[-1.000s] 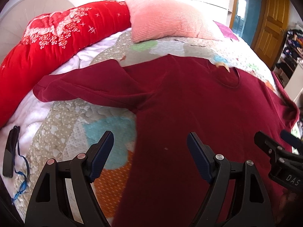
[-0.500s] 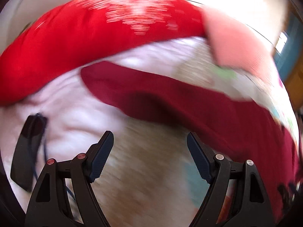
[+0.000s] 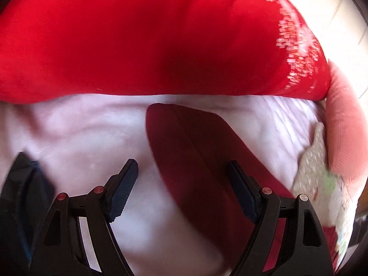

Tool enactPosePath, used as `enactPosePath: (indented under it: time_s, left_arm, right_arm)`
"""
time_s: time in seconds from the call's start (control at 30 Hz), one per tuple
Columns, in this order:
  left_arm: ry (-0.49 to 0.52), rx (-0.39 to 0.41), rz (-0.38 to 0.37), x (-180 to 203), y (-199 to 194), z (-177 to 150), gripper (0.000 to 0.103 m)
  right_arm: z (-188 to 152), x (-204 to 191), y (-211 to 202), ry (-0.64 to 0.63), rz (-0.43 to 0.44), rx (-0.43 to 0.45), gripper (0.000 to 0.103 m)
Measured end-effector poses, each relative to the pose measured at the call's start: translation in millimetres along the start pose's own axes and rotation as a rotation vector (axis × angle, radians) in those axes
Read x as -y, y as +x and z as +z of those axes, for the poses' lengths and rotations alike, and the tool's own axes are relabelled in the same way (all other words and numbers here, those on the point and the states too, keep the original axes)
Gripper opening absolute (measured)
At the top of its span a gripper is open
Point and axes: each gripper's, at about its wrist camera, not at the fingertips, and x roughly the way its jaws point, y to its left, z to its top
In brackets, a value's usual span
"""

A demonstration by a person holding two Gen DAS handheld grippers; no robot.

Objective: Fold small clothes
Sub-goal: 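Reach the left tool to the sleeve cuff and close on it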

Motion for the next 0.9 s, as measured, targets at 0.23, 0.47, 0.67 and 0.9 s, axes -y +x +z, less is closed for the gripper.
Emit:
enactPosePath:
  time_s: [0.23,0.47,0.67,0.9]
  left_arm:
    - [0.040,0.013,-0.117,7,-9,2,0.011]
    - [0.204,0.147,-0.324,62,-111,-20,0.005]
    - [0.413,0.137,-0.519,156,-177,-85,0.005]
    - [0.593,0.004,-0.661,250,-188,-194,0.005]
  right_arm:
    - [0,4,3,0.003,0.006,-0.008,0.103]
    - [2,18,-14,0.052,0.023,0.026,0.103]
    - [3,38,-37,0.087,0.010,0.065,0.103]
    - [-1,87,-70,0.154,-0.066,0.120,0.103]
